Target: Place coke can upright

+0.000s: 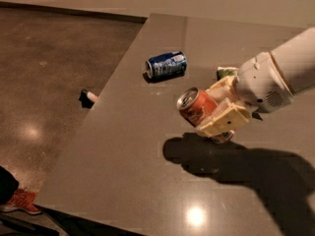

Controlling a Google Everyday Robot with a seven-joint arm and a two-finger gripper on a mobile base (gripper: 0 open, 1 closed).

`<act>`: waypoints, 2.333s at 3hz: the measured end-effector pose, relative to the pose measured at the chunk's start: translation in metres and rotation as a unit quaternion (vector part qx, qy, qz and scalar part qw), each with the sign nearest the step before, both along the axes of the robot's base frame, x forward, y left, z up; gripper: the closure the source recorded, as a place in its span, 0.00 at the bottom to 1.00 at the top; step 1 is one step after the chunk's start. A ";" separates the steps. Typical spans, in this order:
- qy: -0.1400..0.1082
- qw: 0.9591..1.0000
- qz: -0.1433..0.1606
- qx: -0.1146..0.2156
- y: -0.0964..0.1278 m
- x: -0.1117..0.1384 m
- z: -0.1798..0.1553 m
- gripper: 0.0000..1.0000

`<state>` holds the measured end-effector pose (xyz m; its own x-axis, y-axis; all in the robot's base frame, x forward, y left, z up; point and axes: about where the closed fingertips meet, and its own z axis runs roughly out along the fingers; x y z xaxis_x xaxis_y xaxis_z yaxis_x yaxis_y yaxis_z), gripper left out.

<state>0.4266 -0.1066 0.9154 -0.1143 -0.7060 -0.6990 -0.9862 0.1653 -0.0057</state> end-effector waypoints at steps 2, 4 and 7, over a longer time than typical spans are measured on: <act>-0.015 0.993 -0.073 0.091 -0.020 0.004 -0.007 1.00; -0.065 0.971 -0.125 0.194 -0.031 0.014 -0.002 1.00; -0.098 0.936 -0.188 0.280 -0.045 0.029 -0.021 0.75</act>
Offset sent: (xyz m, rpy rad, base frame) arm 0.0096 -0.0409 -0.0138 0.2989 -0.0660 -0.2502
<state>0.4552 -0.1512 0.8945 -0.1114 -0.1576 -0.9812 -0.8470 0.5315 0.0107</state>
